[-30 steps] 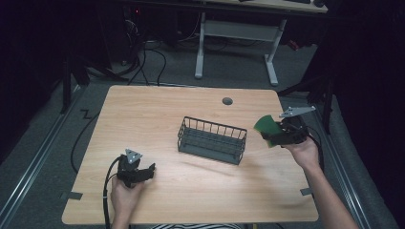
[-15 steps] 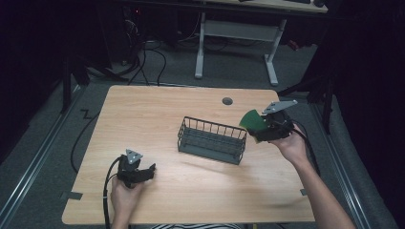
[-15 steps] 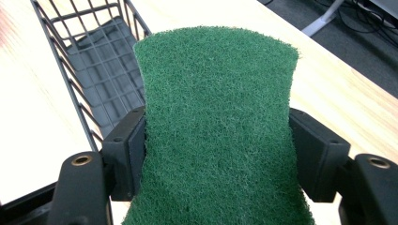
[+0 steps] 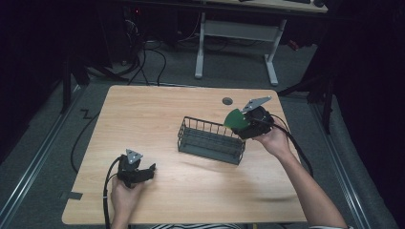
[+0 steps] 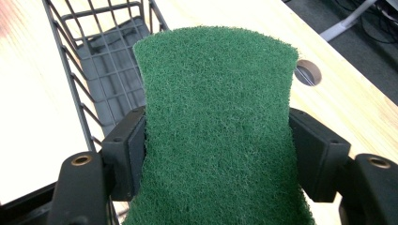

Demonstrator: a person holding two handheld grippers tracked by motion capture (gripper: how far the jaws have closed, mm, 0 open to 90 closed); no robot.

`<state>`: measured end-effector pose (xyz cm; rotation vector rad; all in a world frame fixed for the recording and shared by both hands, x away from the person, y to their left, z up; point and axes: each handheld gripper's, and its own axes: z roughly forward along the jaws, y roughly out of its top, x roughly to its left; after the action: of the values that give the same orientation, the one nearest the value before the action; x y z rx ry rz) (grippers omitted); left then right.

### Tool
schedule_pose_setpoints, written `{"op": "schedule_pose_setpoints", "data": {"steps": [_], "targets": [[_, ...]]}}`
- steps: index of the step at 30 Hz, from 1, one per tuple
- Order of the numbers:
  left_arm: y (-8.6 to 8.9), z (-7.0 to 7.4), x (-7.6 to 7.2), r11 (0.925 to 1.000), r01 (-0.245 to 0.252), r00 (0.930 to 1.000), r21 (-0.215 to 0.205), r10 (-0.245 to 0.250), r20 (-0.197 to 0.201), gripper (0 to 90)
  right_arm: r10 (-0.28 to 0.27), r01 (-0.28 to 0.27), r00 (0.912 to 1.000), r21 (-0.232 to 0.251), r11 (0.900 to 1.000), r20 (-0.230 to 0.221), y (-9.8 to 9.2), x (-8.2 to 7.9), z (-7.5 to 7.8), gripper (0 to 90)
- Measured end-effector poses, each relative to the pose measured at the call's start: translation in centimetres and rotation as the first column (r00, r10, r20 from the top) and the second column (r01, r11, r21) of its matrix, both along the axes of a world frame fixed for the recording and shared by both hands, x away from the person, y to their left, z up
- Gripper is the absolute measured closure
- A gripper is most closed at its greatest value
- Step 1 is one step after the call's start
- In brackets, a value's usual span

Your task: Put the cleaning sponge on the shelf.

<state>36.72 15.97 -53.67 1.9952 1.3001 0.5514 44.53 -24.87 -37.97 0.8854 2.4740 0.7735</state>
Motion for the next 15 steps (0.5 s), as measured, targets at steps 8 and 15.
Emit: {"op": "schedule_pose_setpoints", "data": {"steps": [8,15], "targets": [[0.0,0.0,0.0,1.0000,0.000,1.0000,0.000,0.000,0.000,22.0,0.019,-0.020,0.9996,-0.030,0.999,-0.022,1.5,0.6,-1.5,29.8],[0.0,0.0,0.0,1.0000,0.000,1.0000,0.000,0.000,0.000,22.0,0.040,-0.042,0.9987,-0.058,0.997,-0.032,2.0,0.7,-2.3,29.5]]}}
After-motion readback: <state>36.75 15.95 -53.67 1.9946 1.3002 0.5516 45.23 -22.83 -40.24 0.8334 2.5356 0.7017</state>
